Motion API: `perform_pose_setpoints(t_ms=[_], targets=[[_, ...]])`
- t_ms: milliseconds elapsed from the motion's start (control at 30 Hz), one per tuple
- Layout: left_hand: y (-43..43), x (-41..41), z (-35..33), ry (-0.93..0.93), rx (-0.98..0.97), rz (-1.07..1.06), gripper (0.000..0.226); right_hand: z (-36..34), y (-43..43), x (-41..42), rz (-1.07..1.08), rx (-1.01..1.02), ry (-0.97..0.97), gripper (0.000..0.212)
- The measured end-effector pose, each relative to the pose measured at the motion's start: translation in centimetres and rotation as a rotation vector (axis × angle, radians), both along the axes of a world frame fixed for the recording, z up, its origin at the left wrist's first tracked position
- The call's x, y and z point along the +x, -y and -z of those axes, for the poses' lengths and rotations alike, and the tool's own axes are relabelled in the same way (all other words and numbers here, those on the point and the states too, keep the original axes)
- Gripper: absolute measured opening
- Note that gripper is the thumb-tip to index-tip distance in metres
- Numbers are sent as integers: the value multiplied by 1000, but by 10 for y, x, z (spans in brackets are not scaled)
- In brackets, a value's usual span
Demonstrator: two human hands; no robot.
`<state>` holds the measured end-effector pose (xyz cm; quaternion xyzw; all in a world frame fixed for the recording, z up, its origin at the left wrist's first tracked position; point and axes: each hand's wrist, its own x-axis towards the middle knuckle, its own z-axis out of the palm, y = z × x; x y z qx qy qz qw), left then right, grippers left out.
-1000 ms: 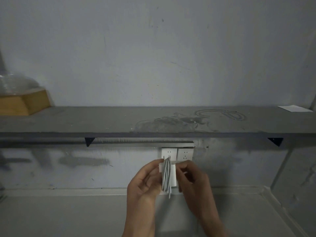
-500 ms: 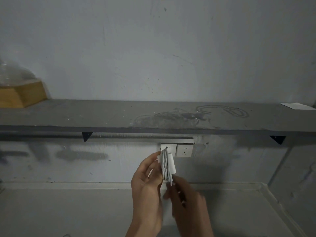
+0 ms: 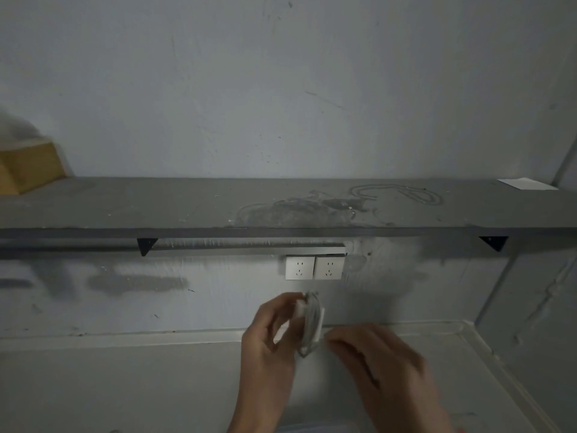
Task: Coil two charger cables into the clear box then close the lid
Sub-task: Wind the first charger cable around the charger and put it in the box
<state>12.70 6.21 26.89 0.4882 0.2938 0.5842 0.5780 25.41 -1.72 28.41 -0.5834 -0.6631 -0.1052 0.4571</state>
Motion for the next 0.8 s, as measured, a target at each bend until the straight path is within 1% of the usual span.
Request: perform_pose_setpoints(t_ms=[33, 100, 133, 200, 267, 333, 367, 433, 533, 567, 667, 700, 800], targets=[[2, -1, 2, -17, 12, 47, 60, -6, -2, 3, -6, 55, 13, 17], [5, -7, 3, -92, 38, 127, 33, -14, -9, 7, -48, 131, 20, 15], [6, -11, 3, -132, 61, 167, 31, -16, -12, 10, -95, 137, -20, 11], [6, -19, 1, -198, 122, 242, 38, -16, -19, 14, -229, 82, -177, 5], [5, -27, -5, -253, 147, 288, 40, -13, -23, 16, -397, -32, -334, 7], [1, -32, -10, -308, 143, 316, 40, -11, -23, 13, -518, -202, -502, 14], [-1, -33, -9, -323, 126, 330, 37, -8, -23, 10, -522, -257, -554, 19], [-7, -33, -4, -273, 27, 366, 28, 0, -24, 4, -449, -253, -590, 22], [-8, -25, 8, -181, -114, 364, 29, 21, -30, -9, -307, -158, -693, 11], [-7, -23, 13, -169, -142, 339, 28, 29, -32, -11, -282, -137, -738, 11], [-6, -20, 28, -116, -212, 292, 21, 51, -36, -15, -235, -116, -841, 23], [-5, -20, 32, -80, -249, 286, 20, 55, -36, -16, -234, -120, -878, 24], [0, -18, 41, 7, -324, 273, 35, 66, -37, -21, -208, -122, -984, 23]])
